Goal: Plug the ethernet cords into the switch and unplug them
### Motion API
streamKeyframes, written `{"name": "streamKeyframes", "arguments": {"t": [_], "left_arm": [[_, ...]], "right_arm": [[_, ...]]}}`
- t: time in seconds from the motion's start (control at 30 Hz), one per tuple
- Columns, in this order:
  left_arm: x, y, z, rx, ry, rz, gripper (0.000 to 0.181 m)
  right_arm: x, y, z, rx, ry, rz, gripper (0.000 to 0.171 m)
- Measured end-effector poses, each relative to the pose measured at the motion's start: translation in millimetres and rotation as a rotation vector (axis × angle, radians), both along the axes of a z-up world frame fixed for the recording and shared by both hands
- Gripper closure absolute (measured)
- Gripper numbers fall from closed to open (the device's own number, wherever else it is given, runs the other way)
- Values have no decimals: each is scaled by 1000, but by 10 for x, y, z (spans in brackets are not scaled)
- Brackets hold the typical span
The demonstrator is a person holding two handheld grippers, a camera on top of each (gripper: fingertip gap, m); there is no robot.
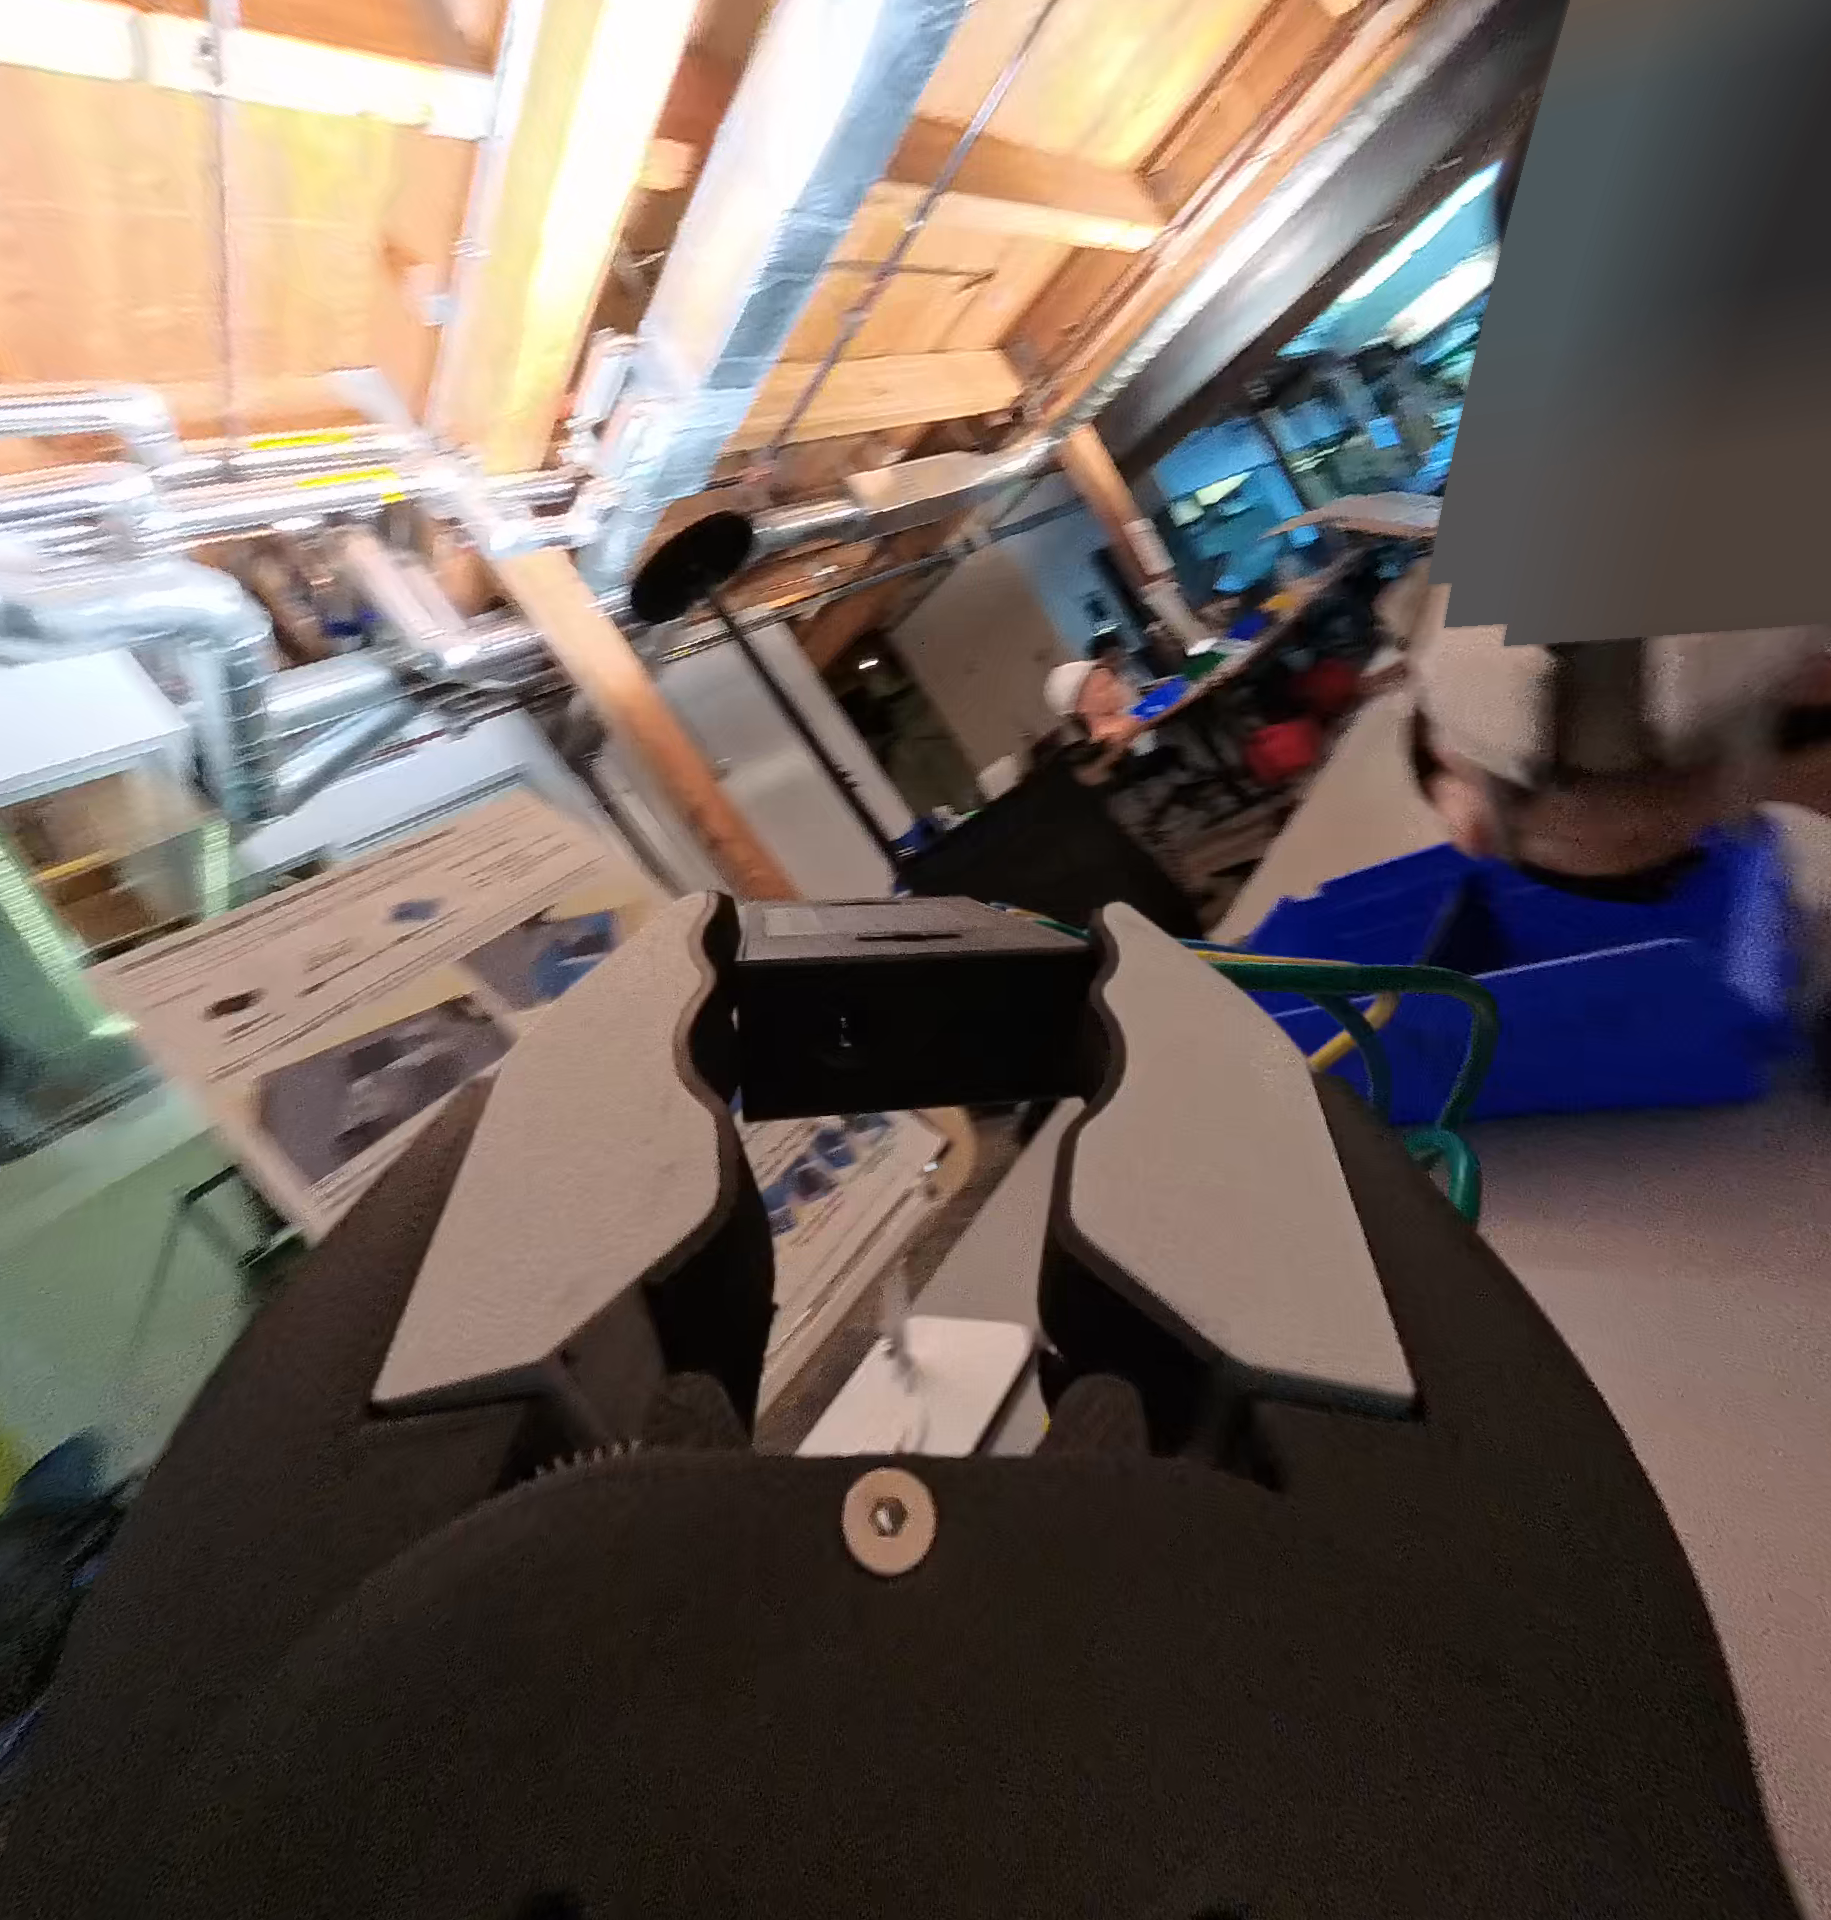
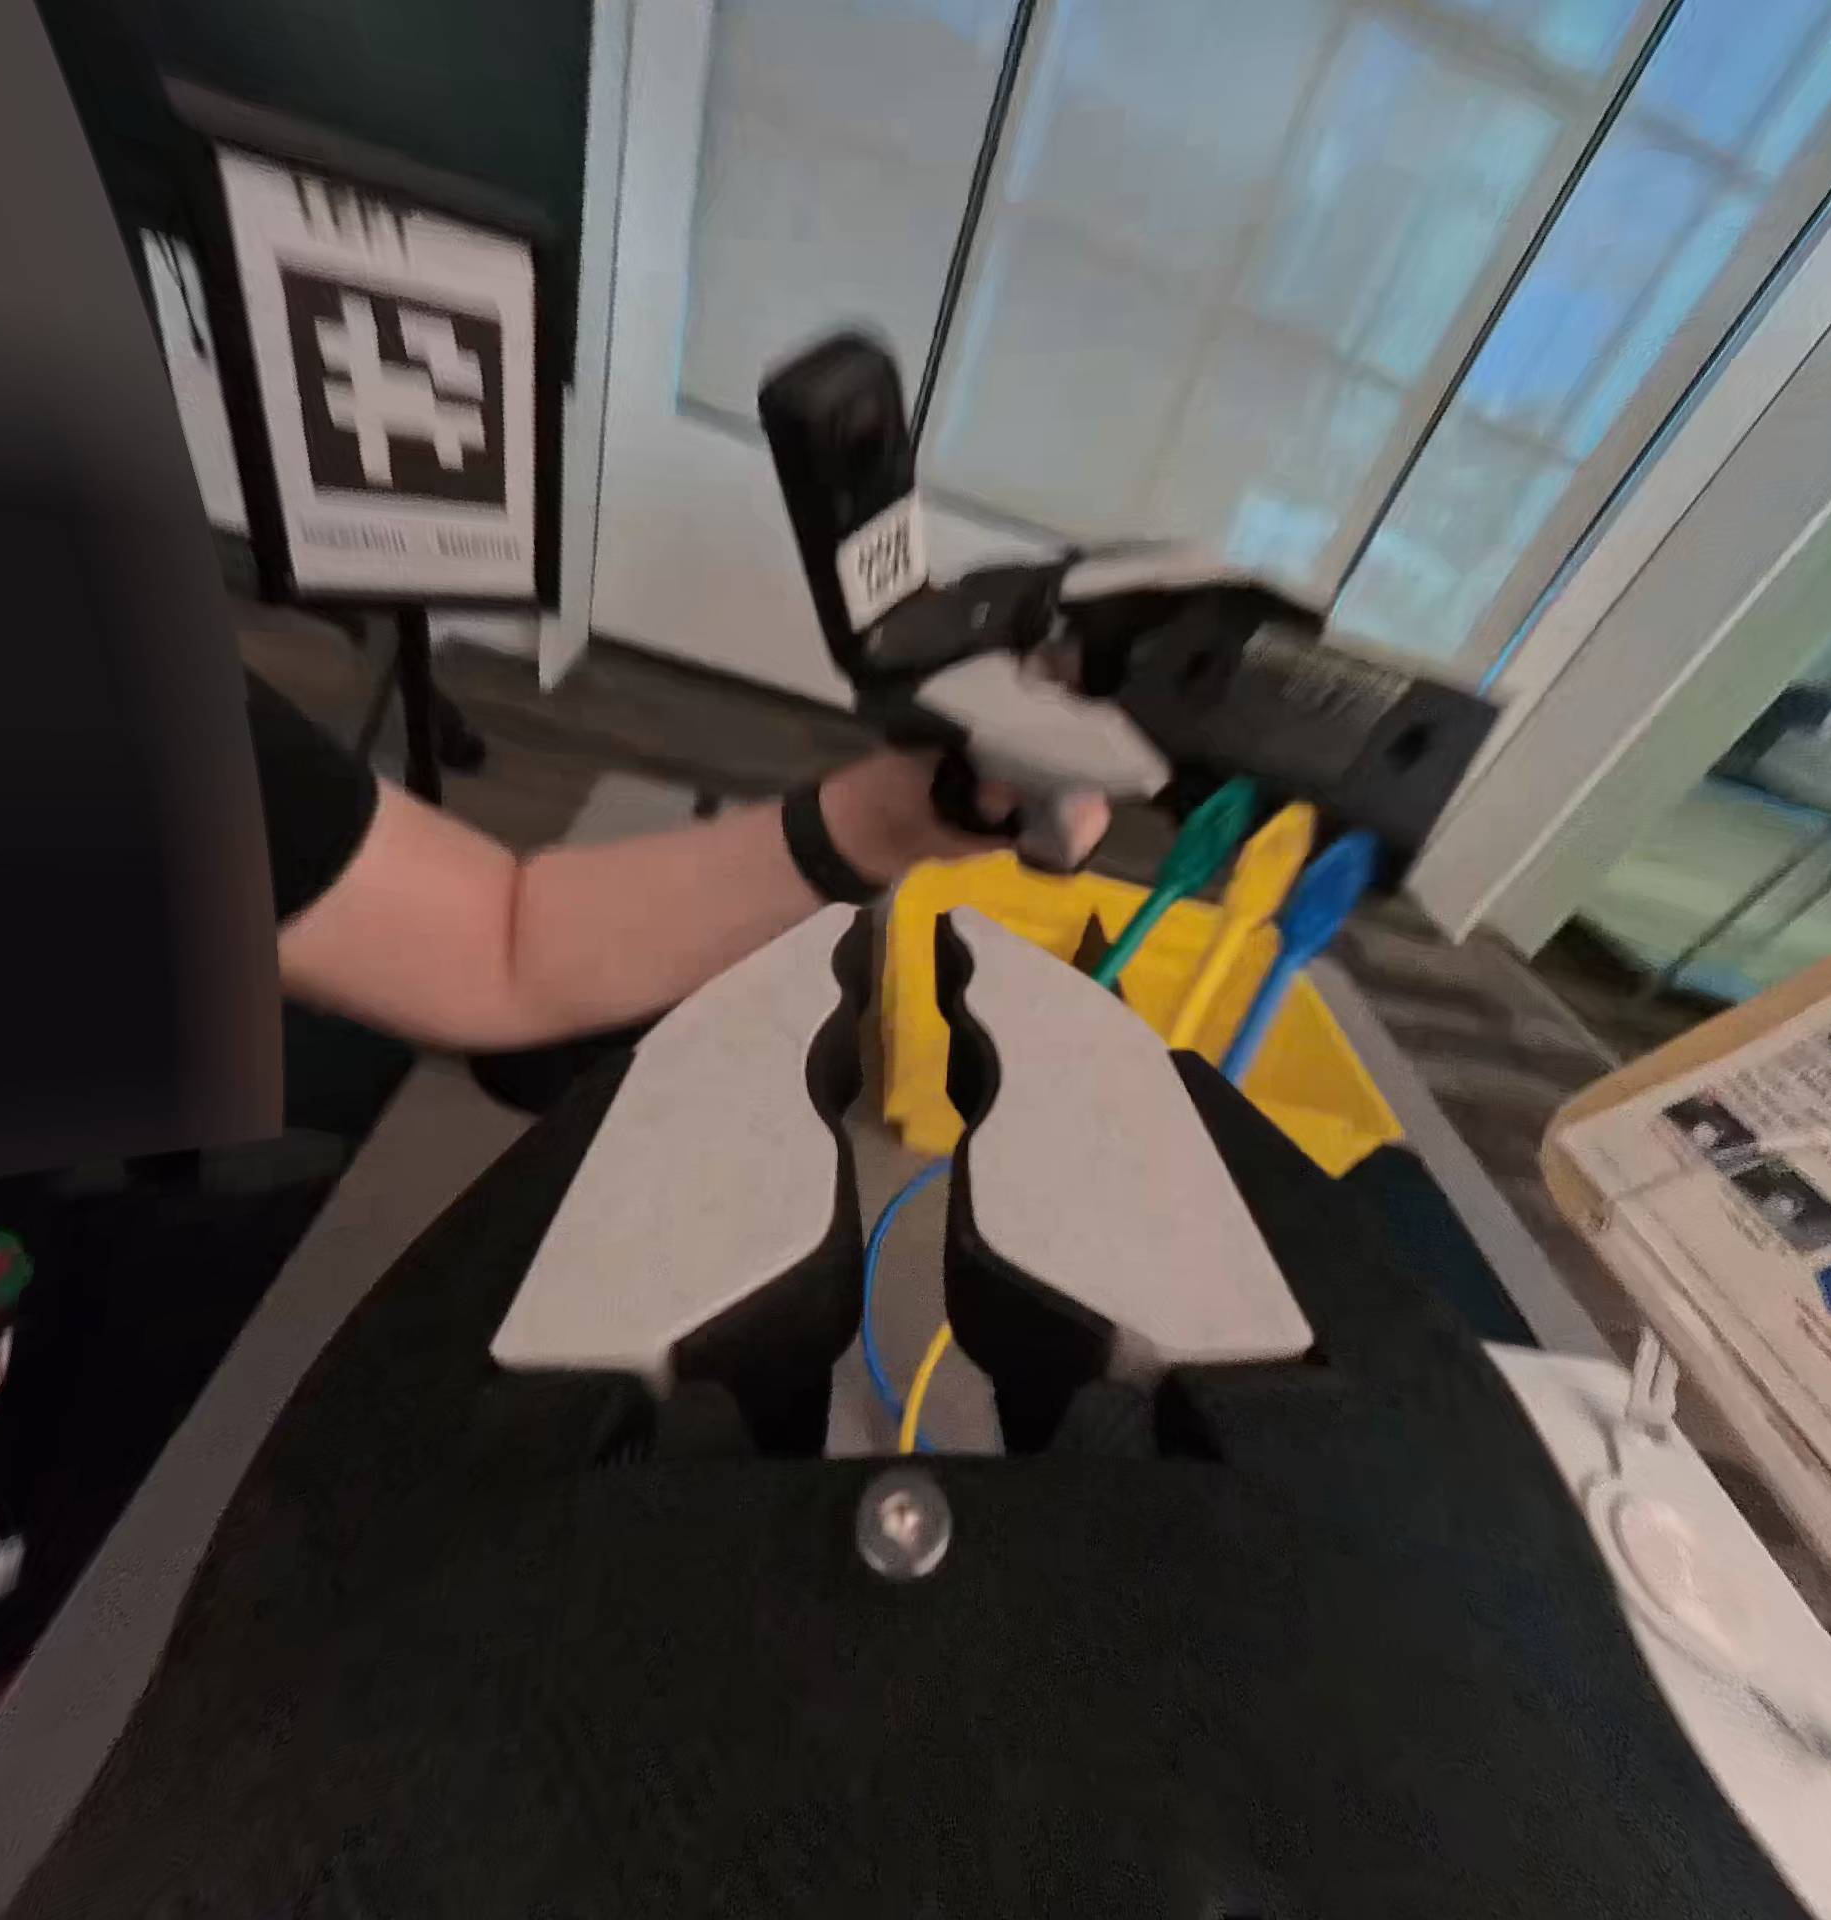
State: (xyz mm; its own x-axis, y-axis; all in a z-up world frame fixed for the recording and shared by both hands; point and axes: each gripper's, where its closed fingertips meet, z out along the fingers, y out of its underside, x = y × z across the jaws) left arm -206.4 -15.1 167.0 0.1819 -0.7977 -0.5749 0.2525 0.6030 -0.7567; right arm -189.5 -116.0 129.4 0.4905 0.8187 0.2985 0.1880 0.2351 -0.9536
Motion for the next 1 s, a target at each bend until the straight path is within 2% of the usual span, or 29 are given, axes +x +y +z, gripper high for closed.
{"name": "streamKeyframes", "arguments": {"t": [0.07, 0.13, 0.2, 0.23, 0.3, 0.33, 0.37, 0.43, 0.6, 0.7, 0.8, 0.9, 1.0], "left_arm": [[67, -193, -82, 4, 60, -104, 119], [137, -338, -161, -18, 111, -197, 119], [205, -437, -227, -72, 146, -290, 119], [240, -470, -260, -105, 161, -332, 119], [313, -511, -333, -177, 201, -407, 119], [354, -522, -373, -211, 221, -434, 119], [392, -532, -415, -242, 241, -458, 119], [458, -556, -490, -307, 278, -511, 119], [486, -562, -511, -532, 309, -704, 119], [487, -497, -528, -672, 334, -798, 119], [535, -432, -557, -768, 356, -826, 119], [581, -339, -490, -835, 313, -785, 118], [532, -102, -419, -822, 278, -609, 105]], "right_arm": [[233, -49, 238, 73, 142, -15, 158], [593, 154, 270, 191, 152, -193, 148], [846, 324, 95, 452, -37, -382, 141], [869, 373, -15, 554, -122, -424, 137], [821, 527, -215, 613, -268, -480, 125], [762, 574, -229, 635, -288, -500, 113], [665, 578, -236, 676, -311, -494, 109], [508, 561, -256, 777, -400, -501, 111], [342, 494, -315, 951, -523, -512, 141], [295, 502, -320, 935, -516, -500, 142], [341, 557, -353, 911, -585, -544, 142], [477, 659, -360, 759, -599, -626, 143], [726, 748, -409, 636, -662, -720, 143]]}}
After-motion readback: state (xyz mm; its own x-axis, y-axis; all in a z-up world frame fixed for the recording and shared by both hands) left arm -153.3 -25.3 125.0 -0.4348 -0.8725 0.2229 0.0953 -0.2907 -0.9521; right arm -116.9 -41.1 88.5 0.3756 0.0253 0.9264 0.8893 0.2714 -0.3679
